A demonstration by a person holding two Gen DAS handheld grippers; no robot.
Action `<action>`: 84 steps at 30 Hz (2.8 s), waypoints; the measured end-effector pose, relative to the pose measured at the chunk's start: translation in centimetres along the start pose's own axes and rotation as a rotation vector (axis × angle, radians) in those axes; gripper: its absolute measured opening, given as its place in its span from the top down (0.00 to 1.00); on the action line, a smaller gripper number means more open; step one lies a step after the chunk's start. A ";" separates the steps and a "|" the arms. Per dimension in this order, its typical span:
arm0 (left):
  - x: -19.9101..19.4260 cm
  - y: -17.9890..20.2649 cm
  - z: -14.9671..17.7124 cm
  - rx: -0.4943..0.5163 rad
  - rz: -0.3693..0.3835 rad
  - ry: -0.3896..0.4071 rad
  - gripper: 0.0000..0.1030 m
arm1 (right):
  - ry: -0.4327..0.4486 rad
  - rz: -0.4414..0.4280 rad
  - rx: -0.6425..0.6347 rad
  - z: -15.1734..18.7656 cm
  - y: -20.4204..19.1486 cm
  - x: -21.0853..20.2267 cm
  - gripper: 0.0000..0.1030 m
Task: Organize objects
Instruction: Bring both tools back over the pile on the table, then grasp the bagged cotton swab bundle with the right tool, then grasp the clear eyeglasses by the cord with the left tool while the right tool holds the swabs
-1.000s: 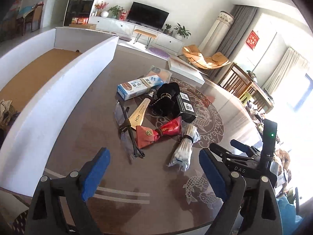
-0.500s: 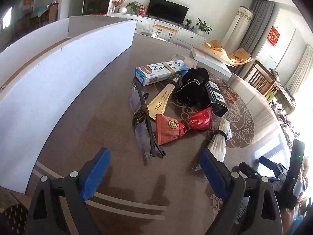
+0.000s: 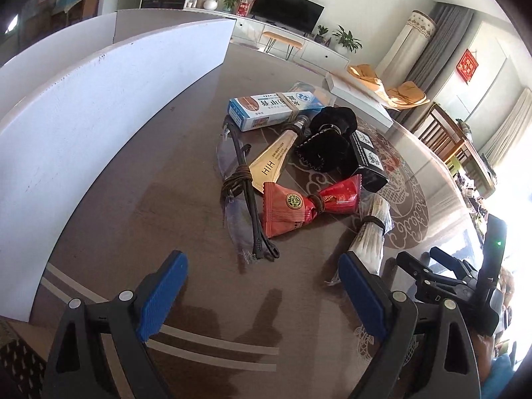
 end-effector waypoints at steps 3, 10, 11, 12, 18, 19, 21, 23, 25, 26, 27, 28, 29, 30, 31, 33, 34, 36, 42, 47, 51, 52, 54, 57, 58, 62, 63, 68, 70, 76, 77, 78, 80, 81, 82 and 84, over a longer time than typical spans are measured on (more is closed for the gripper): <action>0.0 -0.1 0.0 -0.004 0.000 0.000 0.10 | 0.000 0.000 0.000 0.0 0.0 0.0 0.00; 0.3 0.1 0.0 -0.002 -0.014 -0.002 0.10 | 0.000 0.000 0.000 0.0 0.0 0.0 0.00; 0.3 0.0 0.0 -0.003 -0.016 -0.002 0.10 | 0.000 0.000 0.000 0.0 0.0 0.0 0.00; 0.2 0.0 0.0 -0.004 -0.018 -0.001 0.10 | 0.000 0.000 0.000 0.0 0.0 0.0 0.00; -0.6 -1.8 -0.2 -0.086 -0.015 0.043 0.10 | 0.000 0.000 0.000 0.0 0.0 0.0 0.00; -0.8 -2.3 -0.2 -0.111 -0.003 0.053 0.10 | 0.000 0.000 0.000 0.0 0.0 0.0 0.00; -1.0 -3.3 -0.3 -0.156 0.015 0.066 0.10 | 0.000 0.000 0.000 -0.1 0.0 0.0 0.00; -1.3 -4.0 -0.3 -0.187 0.027 0.079 0.10 | 0.000 -0.002 0.001 -0.1 0.0 0.0 0.00; -1.6 -4.3 -0.3 -0.199 0.027 0.095 0.10 | 0.000 -0.002 0.001 0.0 -0.1 0.0 0.00; -1.6 -4.3 -0.2 -0.198 0.025 0.098 0.10 | 0.000 -0.002 0.001 -0.1 -0.1 0.0 0.00; -1.6 -4.2 -0.2 -0.195 0.024 0.099 0.10 | 0.000 -0.002 0.001 -0.1 -0.1 0.0 0.00; -1.6 -4.1 -0.2 -0.193 0.021 0.099 0.10 | 0.000 -0.002 0.001 -0.1 -0.1 0.0 0.00; -1.6 -4.1 -0.2 -0.191 0.019 0.098 0.10 | -0.001 0.000 0.002 -0.1 -0.1 0.0 0.00; -1.6 -4.0 -0.2 -0.191 0.018 0.098 0.10 | -0.013 0.000 0.010 -0.1 -0.2 0.0 0.00; -1.6 -4.1 -0.2 -0.193 0.018 0.100 0.10 | -0.032 -0.008 0.038 -0.1 -0.2 -0.2 0.00; -1.7 -4.2 -0.1 -0.200 0.024 0.104 0.10 | -0.031 -0.137 0.128 -0.2 -0.4 -1.1 0.00; -1.7 -4.3 -0.1 -0.203 0.028 0.105 0.10 | -0.022 -0.216 0.165 -0.3 -0.8 -1.6 0.00; -1.6 -4.3 -0.1 -0.204 0.029 0.102 0.10 | -0.036 -0.306 0.195 -1.0 -2.3 -1.7 0.00; -1.7 -4.1 0.0 -0.191 0.027 0.102 0.10 | -0.072 -0.226 0.041 -3.5 -9.5 -0.2 0.22; -1.6 -4.4 0.1 -0.207 0.050 0.089 0.10 | -0.041 -0.142 -0.052 -3.0 -10.8 -0.5 0.64; -1.2 -4.2 0.1 -0.201 0.062 0.071 0.10 | -0.022 -0.067 -0.039 -0.9 -7.6 -1.4 0.70; -1.1 -4.0 0.1 -0.194 0.063 0.069 0.10 | -0.016 -0.044 -0.033 -0.3 -6.6 -1.7 0.70; -1.0 -3.8 0.1 -0.182 0.064 0.067 0.10 | -0.007 0.003 -0.024 0.7 -4.6 -2.1 0.70; -0.8 -3.6 0.0 -0.174 0.064 0.059 0.10 | 0.012 0.040 -0.016 1.5 -2.0 -2.2 0.70; -0.7 -3.6 0.0 -0.173 0.062 0.055 0.10 | 0.020 0.034 -0.013 1.7 -1.3 -2.3 0.70; -0.6 -3.5 0.1 -0.171 0.049 0.043 0.10 | 0.035 0.013 0.005 1.6 -0.1 -1.9 0.39; -0.6 -3.5 0.1 -0.171 0.048 0.045 0.10 | 0.033 0.002 0.005 1.5 0.0 -1.7 0.29; -0.5 -3.8 0.1 -0.184 0.065 0.042 0.10 | 0.035 -0.016 -0.029 1.2 -0.7 -1.2 0.19; -0.3 -3.8 0.1 -0.185 0.073 0.033 0.10 | 0.029 -0.021 -0.026 1.2 -0.7 -1.1 0.14; -0.3 -3.5 0.1 -0.174 0.079 0.029 0.10 | 0.015 -0.005 -0.002 1.1 -0.6 -0.7 0.06; -0.3 -3.5 0.1 -0.176 0.080 0.029 0.10 | 0.014 -0.004 0.000 1.1 -0.5 -0.7 0.05; -0.3 -3.5 0.1 -0.178 0.082 0.028 0.10 | 0.013 -0.004 0.001 1.1 -0.5 -0.7 0.05; -0.3 -3.6 0.1 -0.183 0.085 0.025 0.10 | 0.013 -0.003 0.001 1.1 -0.5 -0.7 0.05; -0.3 -3.7 0.1 -0.185 0.086 0.023 0.10 | 0.013 -0.003 0.001 1.1 -0.5 -0.7 0.05; -0.2 -3.7 0.1 -0.186 0.087 0.022 0.10 | 0.013 -0.002 0.002 1.0 -0.4 -0.7 0.05; -0.2 -3.7 0.1 -0.184 0.086 0.023 0.10 | 0.013 -0.003 0.001 1.0 -0.4 -0.6 0.05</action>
Point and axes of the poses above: each gripper's, at about its wrist camera, not at the fingertips, and x roughly the way its jaws point, y to its right, z to its underside, the point moved 1 cm from there along x, roughly the way its jaws point, and after that the axes turned 10 degrees about -y, right-handed, at the moved point
